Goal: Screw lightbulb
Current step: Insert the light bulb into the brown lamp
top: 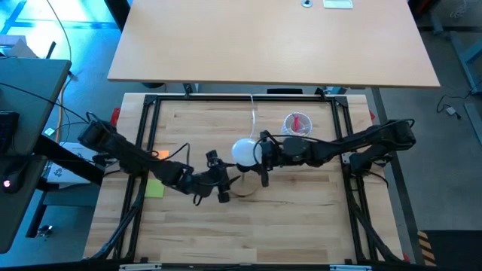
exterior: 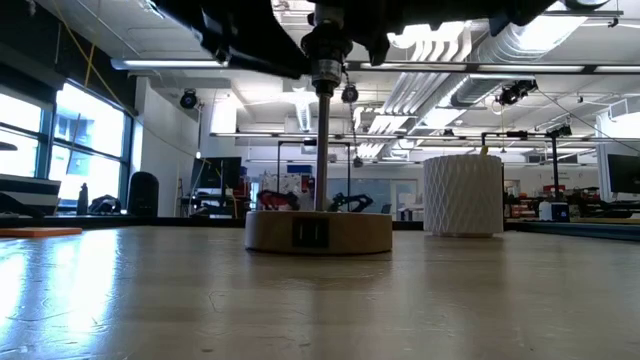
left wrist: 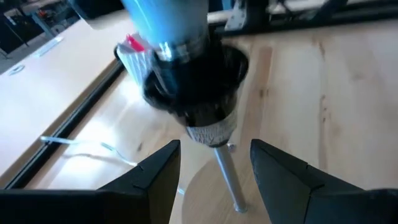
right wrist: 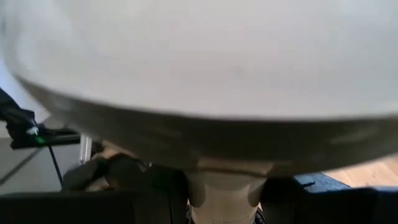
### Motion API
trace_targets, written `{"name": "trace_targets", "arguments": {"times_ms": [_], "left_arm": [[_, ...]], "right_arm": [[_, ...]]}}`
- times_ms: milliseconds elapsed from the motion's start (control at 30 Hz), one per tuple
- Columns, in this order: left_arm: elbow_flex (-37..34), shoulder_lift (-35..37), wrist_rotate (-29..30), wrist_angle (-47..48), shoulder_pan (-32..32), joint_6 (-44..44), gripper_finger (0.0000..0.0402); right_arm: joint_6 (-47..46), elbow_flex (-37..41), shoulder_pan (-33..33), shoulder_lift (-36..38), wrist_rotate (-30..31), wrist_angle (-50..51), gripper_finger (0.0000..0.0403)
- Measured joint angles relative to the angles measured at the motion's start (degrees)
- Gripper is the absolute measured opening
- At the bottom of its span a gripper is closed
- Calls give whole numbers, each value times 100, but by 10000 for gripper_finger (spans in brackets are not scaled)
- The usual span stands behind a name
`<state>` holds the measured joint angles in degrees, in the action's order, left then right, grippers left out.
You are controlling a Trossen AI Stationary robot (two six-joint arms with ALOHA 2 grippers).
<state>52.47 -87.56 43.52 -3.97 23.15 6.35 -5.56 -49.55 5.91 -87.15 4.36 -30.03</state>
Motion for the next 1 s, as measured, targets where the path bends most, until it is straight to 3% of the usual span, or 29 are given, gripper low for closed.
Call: {"name": "trace_targets", "arguments": {"times_ms": [300,500,700,1000], "left_arm": [[191,1094,220,17,388,-71,170],[886,1656,285,33,510,-1059,122],[1727,1494,-827,721,-199,-1303,63],[2167,943,-2137,1521,-1006,-975,8]], "right_arm": [[46,66,-4,-2,-46,-116,137],[61,71,-16,-4,-56,-93,137],[-29,71,-161,-11,-235,-54,137],[-47,75,-212,-11,-361,-23,137]]}}
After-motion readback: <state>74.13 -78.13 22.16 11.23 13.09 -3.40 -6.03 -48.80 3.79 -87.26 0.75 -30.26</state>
